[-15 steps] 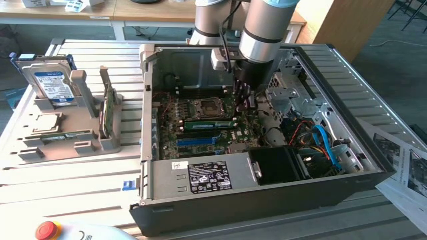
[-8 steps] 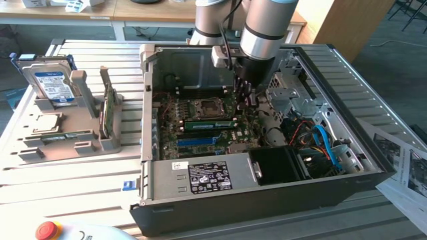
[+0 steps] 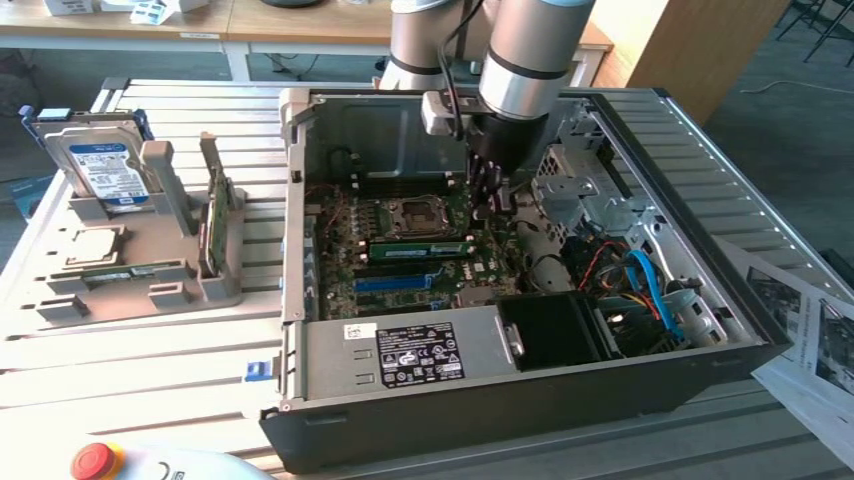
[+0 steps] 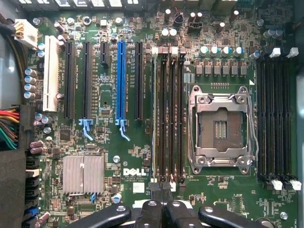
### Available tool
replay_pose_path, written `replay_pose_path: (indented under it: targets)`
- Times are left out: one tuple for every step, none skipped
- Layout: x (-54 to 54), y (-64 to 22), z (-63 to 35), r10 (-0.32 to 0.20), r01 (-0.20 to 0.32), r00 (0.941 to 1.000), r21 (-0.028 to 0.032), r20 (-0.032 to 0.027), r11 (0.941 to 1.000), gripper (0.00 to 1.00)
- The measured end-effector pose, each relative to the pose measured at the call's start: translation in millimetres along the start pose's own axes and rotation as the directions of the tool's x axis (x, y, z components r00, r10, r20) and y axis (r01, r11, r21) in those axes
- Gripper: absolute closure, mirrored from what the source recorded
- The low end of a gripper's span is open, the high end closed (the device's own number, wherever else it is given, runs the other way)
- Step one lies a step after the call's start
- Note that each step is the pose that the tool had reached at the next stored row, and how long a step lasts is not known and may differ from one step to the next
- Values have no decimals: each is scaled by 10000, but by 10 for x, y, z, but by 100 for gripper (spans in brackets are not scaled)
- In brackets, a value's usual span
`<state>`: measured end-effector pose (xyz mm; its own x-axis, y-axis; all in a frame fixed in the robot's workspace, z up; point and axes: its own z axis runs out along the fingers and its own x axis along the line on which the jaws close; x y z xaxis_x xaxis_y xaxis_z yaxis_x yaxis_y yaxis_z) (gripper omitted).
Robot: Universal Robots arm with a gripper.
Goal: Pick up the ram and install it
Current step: 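Press down the ram until it locks into place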
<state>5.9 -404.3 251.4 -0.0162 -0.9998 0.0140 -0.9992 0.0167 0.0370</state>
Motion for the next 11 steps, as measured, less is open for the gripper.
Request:
replay_pose_path:
  targets:
    - [0, 10, 1, 0, 0, 10000, 0, 0, 10000, 89]
    - [0, 21, 1, 0, 0, 10000, 0, 1, 10000, 89]
    - [0, 34, 2, 0, 0, 10000, 0, 2, 10000, 89]
    - [0, 50, 2, 0, 0, 10000, 0, 1, 10000, 89]
    - [0, 68, 3, 0, 0, 10000, 0, 1, 10000, 89]
    - [0, 87, 4, -1, 1, 10000, 1, 1, 10000, 89]
    - [0, 108, 5, 0, 0, 10000, 0, 2, 10000, 89]
    - [0, 128, 5, 0, 0, 10000, 0, 1, 10000, 89]
    - [0, 146, 6, 0, 0, 10000, 0, 1, 10000, 89]
    - [0, 167, 7, 1, -1, 10000, 0, 1, 10000, 89]
    - [0, 186, 7, 1, -1, 10000, 0, 1, 10000, 89]
